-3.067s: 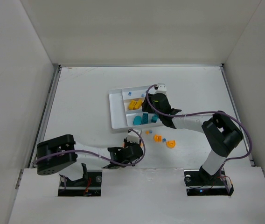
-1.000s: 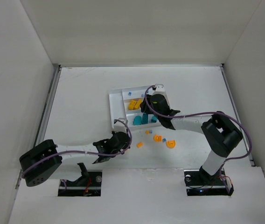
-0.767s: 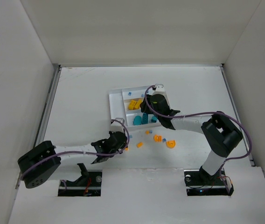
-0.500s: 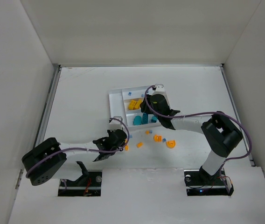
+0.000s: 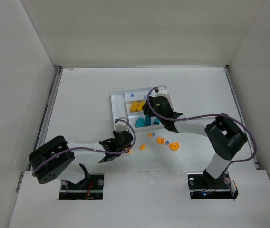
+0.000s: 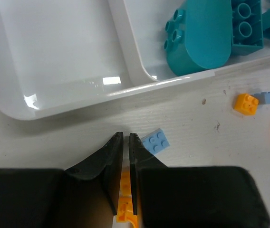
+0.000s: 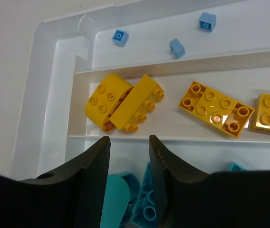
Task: Sort the legos into containers by color
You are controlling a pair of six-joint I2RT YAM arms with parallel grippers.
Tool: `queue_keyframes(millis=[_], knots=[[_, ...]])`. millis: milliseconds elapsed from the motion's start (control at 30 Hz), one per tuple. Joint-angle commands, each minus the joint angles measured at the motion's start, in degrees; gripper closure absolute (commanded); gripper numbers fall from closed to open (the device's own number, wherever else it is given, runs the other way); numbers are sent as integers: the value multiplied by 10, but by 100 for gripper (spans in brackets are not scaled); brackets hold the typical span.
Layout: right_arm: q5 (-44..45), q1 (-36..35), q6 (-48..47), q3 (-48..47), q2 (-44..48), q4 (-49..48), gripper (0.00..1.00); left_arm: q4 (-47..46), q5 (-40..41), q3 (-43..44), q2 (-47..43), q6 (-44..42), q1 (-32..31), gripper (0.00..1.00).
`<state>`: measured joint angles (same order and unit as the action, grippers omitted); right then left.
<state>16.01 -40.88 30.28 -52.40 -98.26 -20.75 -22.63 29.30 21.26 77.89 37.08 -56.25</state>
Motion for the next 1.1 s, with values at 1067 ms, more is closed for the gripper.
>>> queue_keyframes(millis=[1067], knots=[[4,-9,19,42,73,-49,55,57,-14,50,-14,1,-73,57]])
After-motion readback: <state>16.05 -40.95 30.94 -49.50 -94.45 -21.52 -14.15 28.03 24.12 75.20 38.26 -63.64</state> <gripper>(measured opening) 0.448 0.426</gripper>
